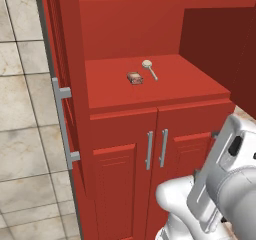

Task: Pick up the bar soap and dish brush from the sink, and place them back in the cabinet, and close the cabinet doors.

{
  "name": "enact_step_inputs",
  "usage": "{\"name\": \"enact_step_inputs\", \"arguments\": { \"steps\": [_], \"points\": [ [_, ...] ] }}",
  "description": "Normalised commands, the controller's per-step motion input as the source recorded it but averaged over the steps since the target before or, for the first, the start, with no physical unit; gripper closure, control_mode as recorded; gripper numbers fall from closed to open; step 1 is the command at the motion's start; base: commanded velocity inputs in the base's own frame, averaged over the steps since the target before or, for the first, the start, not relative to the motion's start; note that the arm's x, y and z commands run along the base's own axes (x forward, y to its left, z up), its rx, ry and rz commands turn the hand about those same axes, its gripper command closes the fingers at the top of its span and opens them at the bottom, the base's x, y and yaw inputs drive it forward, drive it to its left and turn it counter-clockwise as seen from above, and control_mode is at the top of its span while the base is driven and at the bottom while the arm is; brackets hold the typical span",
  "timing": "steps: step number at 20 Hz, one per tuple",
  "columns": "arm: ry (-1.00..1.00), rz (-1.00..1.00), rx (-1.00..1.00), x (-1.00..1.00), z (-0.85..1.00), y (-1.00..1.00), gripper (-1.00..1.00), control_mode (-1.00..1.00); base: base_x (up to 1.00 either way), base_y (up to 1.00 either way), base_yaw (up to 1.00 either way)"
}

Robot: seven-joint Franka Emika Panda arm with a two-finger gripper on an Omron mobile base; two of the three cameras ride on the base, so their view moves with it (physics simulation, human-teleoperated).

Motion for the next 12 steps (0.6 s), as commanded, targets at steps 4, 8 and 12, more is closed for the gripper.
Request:
{"name": "enact_step_inputs", "arguments": {
  "steps": [4, 8, 12],
  "points": [
    [-0.03, 0.07, -0.11, 0.0, 0.0, 0.46, -1.0, -1.0, 0.0, 0.0, 0.0],
    [0.0, 0.09, -0.08, 0.0, 0.0, 0.46, -1.0, -1.0, 0.0, 0.0, 0.0],
    [0.0, 0.11, -0.07, 0.0, 0.0, 0.42, -1.0, -1.0, 0.0, 0.0, 0.0]
  ]
}}
